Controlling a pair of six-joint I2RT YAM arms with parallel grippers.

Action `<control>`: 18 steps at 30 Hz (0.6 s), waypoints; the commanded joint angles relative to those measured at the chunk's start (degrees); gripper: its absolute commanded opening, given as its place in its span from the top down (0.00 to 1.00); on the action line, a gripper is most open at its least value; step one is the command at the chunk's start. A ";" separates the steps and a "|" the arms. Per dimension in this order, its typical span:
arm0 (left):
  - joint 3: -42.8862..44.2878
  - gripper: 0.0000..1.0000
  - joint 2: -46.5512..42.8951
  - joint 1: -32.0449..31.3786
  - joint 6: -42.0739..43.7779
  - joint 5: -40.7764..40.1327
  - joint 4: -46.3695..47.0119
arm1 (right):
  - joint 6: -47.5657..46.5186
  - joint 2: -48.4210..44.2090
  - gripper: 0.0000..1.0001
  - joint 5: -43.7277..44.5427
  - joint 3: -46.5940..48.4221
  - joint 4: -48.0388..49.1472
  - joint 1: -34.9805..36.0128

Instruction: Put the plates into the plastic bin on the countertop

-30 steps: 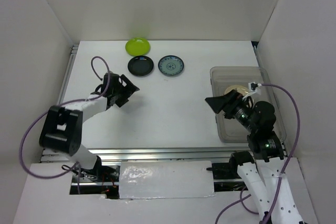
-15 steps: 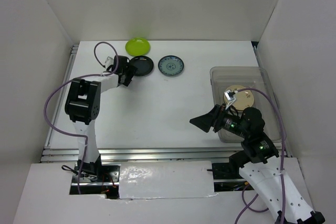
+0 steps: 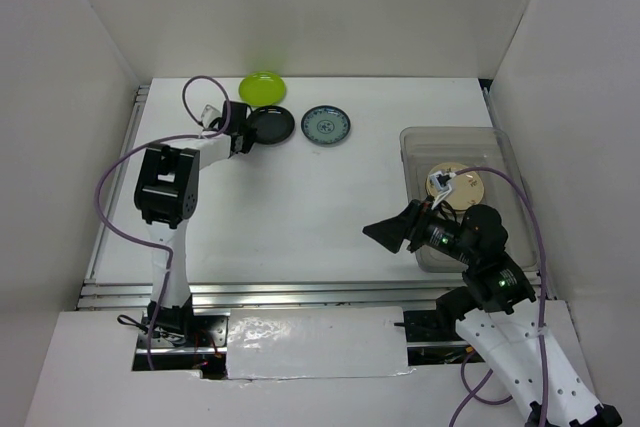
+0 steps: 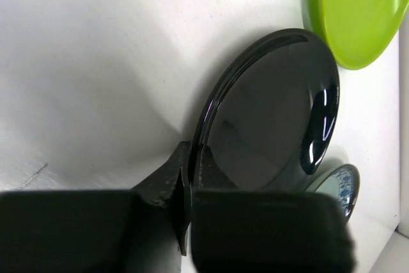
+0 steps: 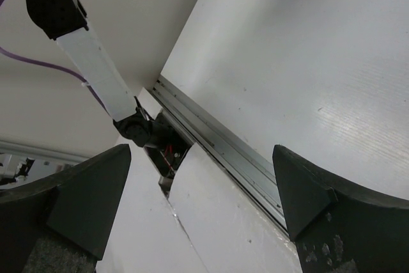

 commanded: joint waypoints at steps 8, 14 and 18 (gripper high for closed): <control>-15.99 1.00 -23.90 -3.53 2.05 -10.21 -11.06 | -0.72 1.16 0.00 1.69 1.90 2.19 1.01; -30.68 1.00 -46.86 -9.51 16.09 -0.14 -8.41 | -3.17 15.11 0.00 5.03 4.00 10.19 3.11; -36.57 1.00 -53.02 -11.53 24.37 17.71 -4.47 | -5.81 27.77 0.00 7.66 8.65 13.88 4.26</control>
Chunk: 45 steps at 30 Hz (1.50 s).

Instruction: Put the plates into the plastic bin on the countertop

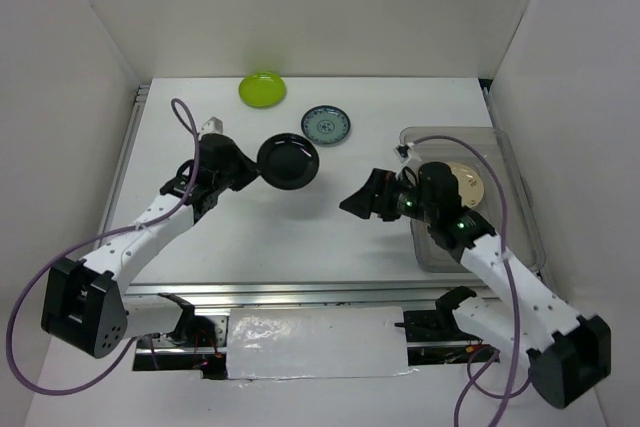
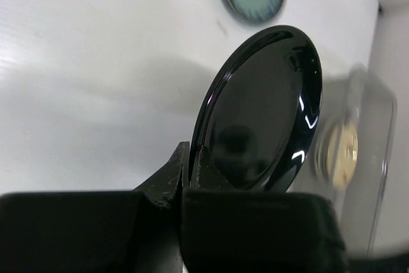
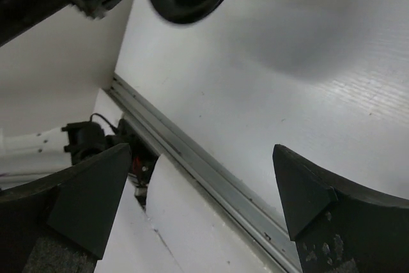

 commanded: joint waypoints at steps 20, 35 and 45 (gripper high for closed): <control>-9.84 1.00 -11.95 -8.58 16.35 29.65 0.49 | 3.07 17.07 0.65 14.75 -0.67 11.90 9.24; -0.97 0.01 -14.14 -6.91 10.65 9.88 -16.17 | 5.53 7.32 1.00 21.05 2.66 -0.10 6.01; -7.03 0.01 -32.34 -6.74 8.60 -2.70 -24.55 | 12.90 3.34 1.00 38.31 2.85 -9.29 -31.68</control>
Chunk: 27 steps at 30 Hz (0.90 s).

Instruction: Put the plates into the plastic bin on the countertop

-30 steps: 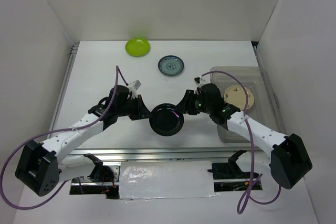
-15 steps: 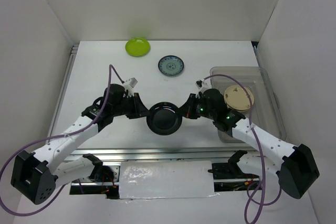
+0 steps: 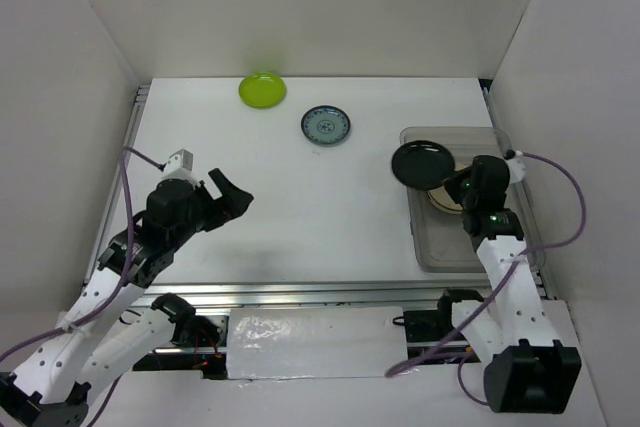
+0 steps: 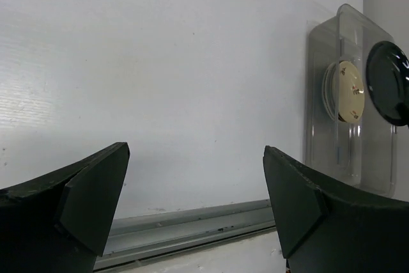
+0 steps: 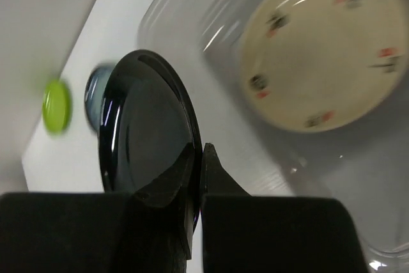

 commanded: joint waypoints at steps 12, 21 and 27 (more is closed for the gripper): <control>0.46 0.01 3.48 0.28 9.78 3.25 -6.26 | 5.78 16.21 0.77 3.71 0.68 9.21 -21.21; -2.53 0.01 4.53 0.28 8.29 4.14 -3.98 | 7.62 9.20 0.00 7.32 2.27 -2.13 -18.24; -2.97 0.01 7.17 0.28 4.26 3.69 -0.91 | 9.47 0.67 0.00 2.15 -2.04 -8.37 -18.14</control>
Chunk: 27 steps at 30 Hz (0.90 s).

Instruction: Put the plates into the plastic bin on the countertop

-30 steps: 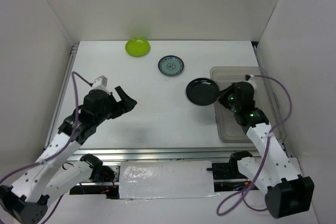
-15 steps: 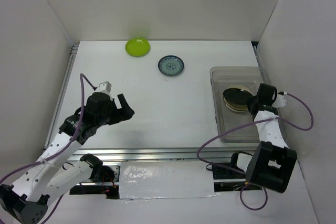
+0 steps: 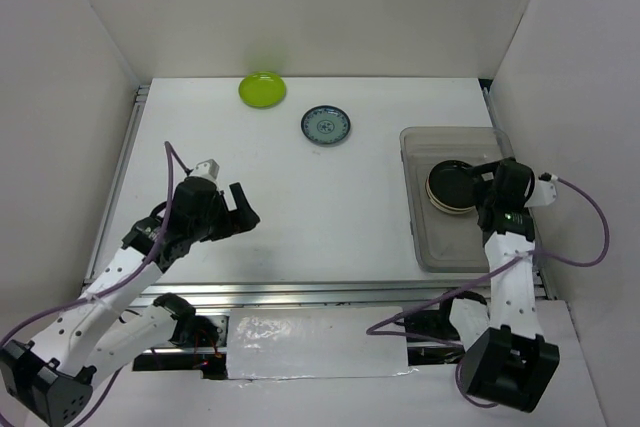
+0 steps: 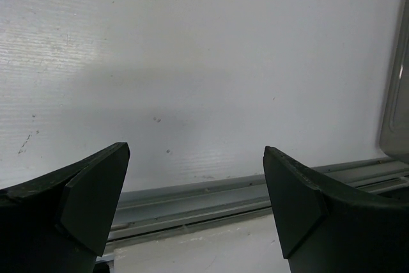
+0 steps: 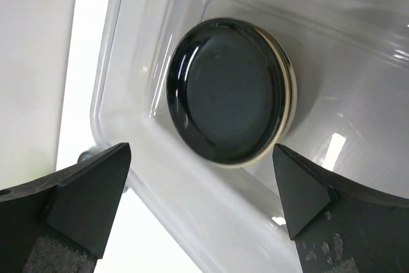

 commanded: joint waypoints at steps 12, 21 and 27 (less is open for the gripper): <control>15.22 0.01 40.52 3.20 -13.14 6.40 45.16 | -6.04 -31.70 0.00 -32.53 -10.58 6.52 14.08; 47.33 0.06 77.72 6.37 -19.91 0.26 41.15 | -10.00 -40.57 0.00 -40.00 -7.32 -7.01 20.41; 57.53 0.19 87.22 6.19 -21.85 -3.80 34.64 | -14.21 -43.66 0.00 -39.66 -3.55 -14.23 20.33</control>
